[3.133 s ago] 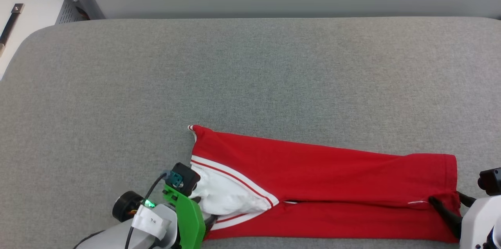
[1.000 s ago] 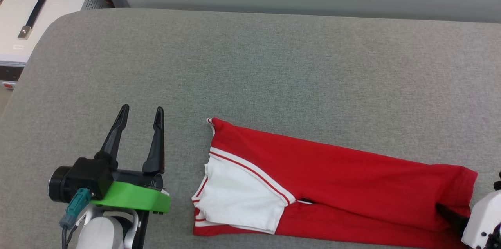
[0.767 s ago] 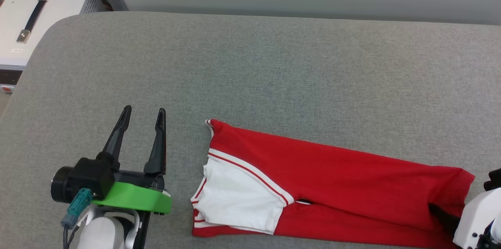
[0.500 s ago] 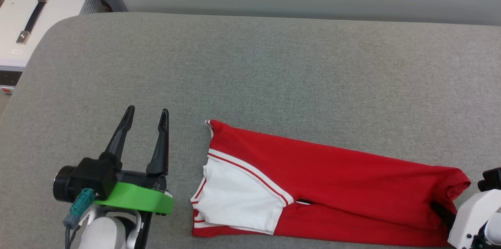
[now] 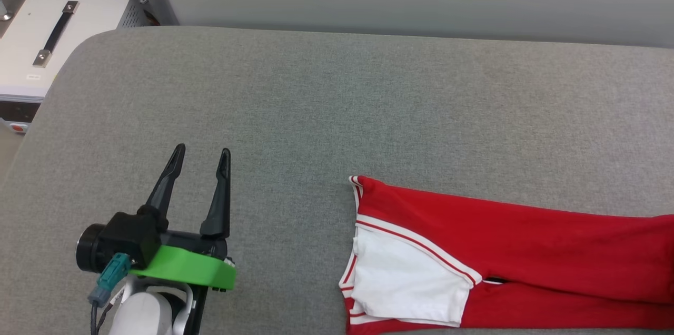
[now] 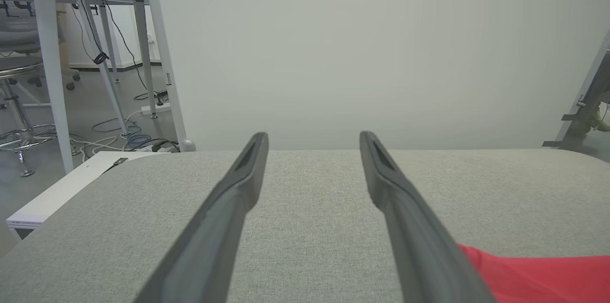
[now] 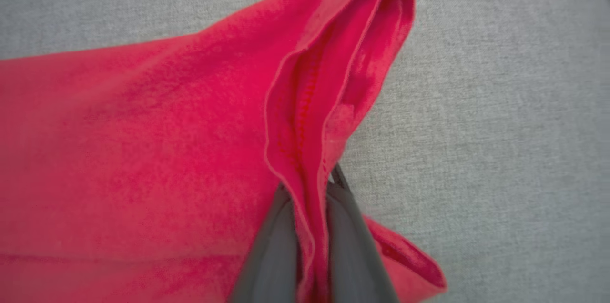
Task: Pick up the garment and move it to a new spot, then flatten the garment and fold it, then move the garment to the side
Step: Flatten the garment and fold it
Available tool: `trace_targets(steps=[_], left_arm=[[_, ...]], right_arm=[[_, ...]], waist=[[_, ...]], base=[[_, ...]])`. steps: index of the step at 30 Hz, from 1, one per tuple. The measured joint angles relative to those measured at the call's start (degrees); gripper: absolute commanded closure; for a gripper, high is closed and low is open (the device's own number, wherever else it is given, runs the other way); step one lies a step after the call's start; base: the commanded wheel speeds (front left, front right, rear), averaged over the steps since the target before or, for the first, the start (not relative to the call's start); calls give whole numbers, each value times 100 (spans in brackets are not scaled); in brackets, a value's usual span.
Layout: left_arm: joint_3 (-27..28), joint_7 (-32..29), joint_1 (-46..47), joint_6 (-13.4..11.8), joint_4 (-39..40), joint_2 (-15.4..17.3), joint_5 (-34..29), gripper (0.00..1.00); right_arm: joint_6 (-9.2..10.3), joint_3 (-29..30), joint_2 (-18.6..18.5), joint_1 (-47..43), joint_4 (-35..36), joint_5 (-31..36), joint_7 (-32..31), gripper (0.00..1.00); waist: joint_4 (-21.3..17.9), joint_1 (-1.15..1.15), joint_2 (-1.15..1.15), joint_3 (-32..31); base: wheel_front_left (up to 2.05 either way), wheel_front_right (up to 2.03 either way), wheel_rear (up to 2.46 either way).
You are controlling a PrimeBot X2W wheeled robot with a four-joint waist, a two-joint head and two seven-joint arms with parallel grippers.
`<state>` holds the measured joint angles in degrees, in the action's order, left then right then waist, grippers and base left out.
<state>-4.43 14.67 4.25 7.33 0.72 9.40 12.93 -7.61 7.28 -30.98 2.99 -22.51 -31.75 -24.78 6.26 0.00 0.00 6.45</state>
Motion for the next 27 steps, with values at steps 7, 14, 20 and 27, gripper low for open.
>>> trace_targets(steps=[7, 14, 20, 27], left_arm=[[-138, -1, -4, 0, -108, -1, 54, 0], [-213, 0, -27, 0, -187, -1, 77, 0], [-204, 0, -175, 0, -190, -8, 119, 0], [-201, 0, -192, 0, -192, -30, 129, 0]], right_arm=[[2, -49, 141, -15, 148, -66, 62, 100], [4, -152, 352, -389, 788, -99, -81, 100], [7, -166, 686, -856, 1613, -136, -561, 100], [7, -323, 1456, -992, 2586, -190, -979, 100]], waist=[[45, 0, 0, -144], [75, 0, 0, -363], [152, 0, 0, -534], [276, 0, 0, -560]], base=[[0, 0, 0], [0, 0, 0], [0, 0, 0], [0, 0, 0]])
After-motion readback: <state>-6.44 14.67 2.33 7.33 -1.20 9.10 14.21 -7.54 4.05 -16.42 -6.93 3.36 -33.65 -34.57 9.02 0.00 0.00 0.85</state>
